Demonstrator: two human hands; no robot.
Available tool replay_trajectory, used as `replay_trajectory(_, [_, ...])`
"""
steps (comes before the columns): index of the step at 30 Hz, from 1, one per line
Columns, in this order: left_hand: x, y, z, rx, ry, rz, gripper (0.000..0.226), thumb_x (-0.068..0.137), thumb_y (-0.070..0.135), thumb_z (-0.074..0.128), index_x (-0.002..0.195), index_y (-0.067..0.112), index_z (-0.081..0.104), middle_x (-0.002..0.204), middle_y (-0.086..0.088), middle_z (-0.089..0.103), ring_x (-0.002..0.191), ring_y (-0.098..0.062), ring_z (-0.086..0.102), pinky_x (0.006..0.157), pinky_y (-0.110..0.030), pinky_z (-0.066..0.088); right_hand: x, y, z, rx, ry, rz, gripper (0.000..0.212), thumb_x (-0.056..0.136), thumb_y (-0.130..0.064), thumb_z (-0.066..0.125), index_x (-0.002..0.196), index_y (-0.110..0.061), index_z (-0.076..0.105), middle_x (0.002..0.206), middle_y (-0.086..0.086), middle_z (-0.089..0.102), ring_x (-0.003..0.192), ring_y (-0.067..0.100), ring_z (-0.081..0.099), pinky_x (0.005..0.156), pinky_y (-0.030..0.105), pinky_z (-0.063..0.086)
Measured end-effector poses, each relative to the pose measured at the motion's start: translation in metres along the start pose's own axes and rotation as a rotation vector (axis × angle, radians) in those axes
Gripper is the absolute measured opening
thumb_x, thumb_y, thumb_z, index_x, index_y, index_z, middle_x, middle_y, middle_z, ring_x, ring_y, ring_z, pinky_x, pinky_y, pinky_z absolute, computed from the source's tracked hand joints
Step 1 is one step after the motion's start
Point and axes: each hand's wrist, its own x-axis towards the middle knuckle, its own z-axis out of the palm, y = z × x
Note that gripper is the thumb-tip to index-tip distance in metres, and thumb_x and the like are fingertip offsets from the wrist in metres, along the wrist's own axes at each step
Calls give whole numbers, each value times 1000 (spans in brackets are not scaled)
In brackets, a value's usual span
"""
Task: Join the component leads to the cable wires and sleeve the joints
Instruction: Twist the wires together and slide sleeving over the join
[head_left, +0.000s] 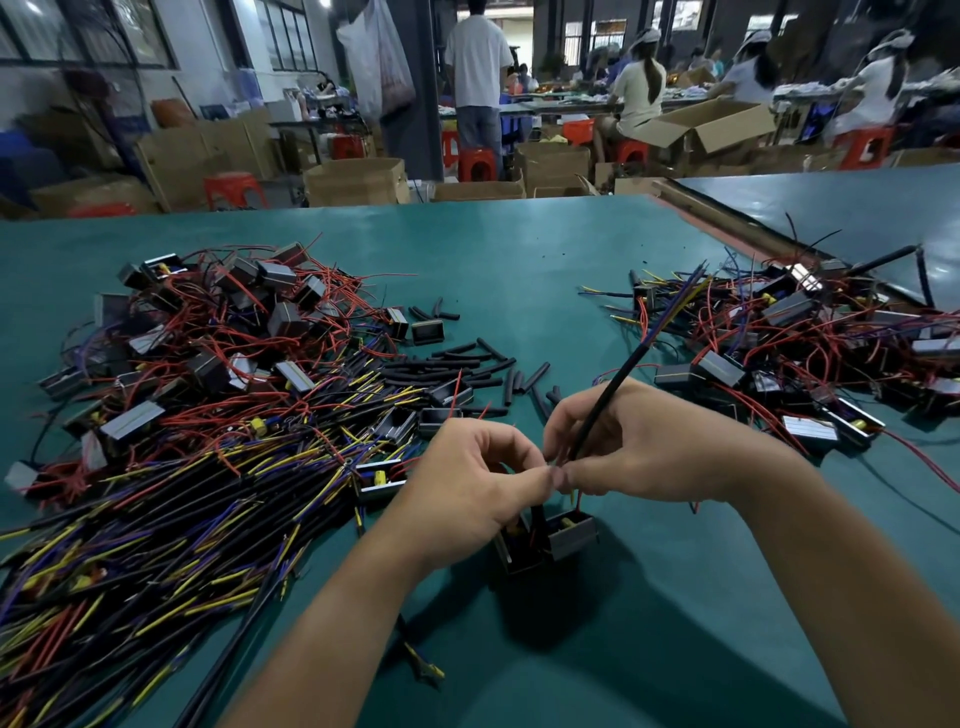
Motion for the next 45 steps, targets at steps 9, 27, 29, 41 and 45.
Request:
replay_trajectory(9, [-1,0,-3,99,34,43,28,66,34,79,63,11,64,49,3,53,44,-12,41,47,-24,30,-1,-1,-2,98,-43,12,6,86,-5,71,87,-11,69,69,5,69,65,15,63,62,22,51])
replay_trajectory(27, [-6,1,2,700,300,505,17,69,16,75,65,15,58,64,16,42,56,-4,36,53,-23,32,7,-8,12,213,39,206,25,91,-11,58,70,-6,71,63,6,71,54,13,60,55,21,52])
replay_trajectory(29, [-5,1,1,689,297,501,19,71,17,77,65,16,59,63,16,43,54,-5,37,53,-23,31,8,-8,12,217,69,195,23,90,-9,58,71,-9,71,61,0,68,55,11,60,56,21,52])
replay_trajectory(41, [-5,2,1,682,274,492,19,74,18,78,65,14,62,65,9,55,54,-10,44,50,-32,40,7,-9,10,203,61,235,24,90,-9,59,70,-11,72,65,2,69,59,13,61,60,25,54])
replay_trajectory(45, [-7,2,2,681,272,486,20,75,20,79,65,15,62,65,11,54,52,-11,46,50,-31,40,7,-9,10,197,53,241,23,90,-10,59,71,-11,72,66,2,70,60,13,62,60,25,54])
